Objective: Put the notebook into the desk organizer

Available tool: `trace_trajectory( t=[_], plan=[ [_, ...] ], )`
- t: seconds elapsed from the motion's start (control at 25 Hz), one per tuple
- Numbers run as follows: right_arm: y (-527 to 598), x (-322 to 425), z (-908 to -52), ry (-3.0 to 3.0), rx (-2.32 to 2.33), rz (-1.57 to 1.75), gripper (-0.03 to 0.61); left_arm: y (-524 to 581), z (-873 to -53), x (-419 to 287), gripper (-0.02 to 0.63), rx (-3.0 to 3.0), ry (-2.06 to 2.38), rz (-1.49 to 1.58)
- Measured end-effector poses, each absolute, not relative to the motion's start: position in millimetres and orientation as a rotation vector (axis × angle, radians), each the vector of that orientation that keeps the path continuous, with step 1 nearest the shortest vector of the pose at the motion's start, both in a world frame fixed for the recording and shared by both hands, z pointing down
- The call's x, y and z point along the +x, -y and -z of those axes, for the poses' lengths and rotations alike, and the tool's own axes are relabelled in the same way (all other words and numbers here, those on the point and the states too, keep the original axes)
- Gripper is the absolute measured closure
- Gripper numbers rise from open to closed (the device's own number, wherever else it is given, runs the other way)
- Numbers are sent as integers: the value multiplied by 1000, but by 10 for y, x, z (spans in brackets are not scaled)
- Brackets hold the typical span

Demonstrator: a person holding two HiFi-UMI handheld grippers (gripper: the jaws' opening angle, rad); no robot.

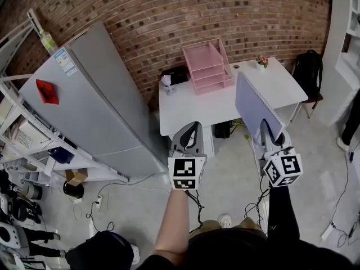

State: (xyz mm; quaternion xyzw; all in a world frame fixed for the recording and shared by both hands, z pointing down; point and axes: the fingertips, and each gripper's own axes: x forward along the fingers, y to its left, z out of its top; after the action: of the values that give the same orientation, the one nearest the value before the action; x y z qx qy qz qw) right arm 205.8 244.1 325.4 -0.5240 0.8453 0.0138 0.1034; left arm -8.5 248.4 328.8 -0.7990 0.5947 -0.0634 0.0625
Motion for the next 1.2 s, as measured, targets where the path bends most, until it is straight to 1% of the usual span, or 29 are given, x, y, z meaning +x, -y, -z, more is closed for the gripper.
trace_trajectory(
  t=[0.32,0.68,1.2],
  plan=[
    [-2084,2108,-3239,-2493,-1536,-52,549,-2174,-3197,-60,606,-2371,-1801,164],
    [-1690,2058,-3417,-2475,-1558,14,549,-1845,-3339,-267,606,-2350,-1845,164],
    [-868,1831,-3373,-2454,-1564,32,549,-937,-3276,-378,606,-2368,-1799,130]
  ],
)
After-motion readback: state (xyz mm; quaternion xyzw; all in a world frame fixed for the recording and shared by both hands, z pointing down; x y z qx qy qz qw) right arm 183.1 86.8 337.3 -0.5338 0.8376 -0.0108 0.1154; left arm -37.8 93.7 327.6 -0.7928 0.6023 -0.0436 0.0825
